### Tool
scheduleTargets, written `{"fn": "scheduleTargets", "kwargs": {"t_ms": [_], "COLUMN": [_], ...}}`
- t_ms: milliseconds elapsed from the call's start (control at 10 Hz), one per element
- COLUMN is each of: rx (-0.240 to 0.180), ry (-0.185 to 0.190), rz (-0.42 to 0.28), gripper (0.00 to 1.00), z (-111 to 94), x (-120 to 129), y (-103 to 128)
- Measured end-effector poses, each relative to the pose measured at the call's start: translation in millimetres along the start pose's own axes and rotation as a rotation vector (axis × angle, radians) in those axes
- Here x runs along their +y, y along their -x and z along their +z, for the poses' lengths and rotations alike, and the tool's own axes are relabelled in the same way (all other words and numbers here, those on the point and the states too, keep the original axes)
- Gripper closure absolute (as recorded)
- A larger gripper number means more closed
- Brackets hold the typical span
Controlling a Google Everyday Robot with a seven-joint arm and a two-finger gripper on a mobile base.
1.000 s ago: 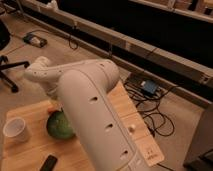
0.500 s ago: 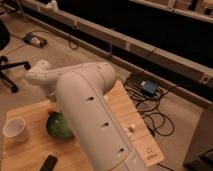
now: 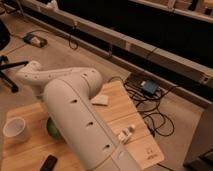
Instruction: Place the pepper on the white sponge
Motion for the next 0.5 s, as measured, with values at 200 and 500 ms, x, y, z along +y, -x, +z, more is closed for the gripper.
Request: {"fn": "scheduleTargets", "kwargs": {"t_ms": [200, 500], "rx": [-0.015, -0.019], "ry": [0.024, 0.053], "rz": [-0.026, -0.021], "gripper": [0.35, 0.35], "z": [13, 41], "x": [5, 6], "y": [14, 6]}}
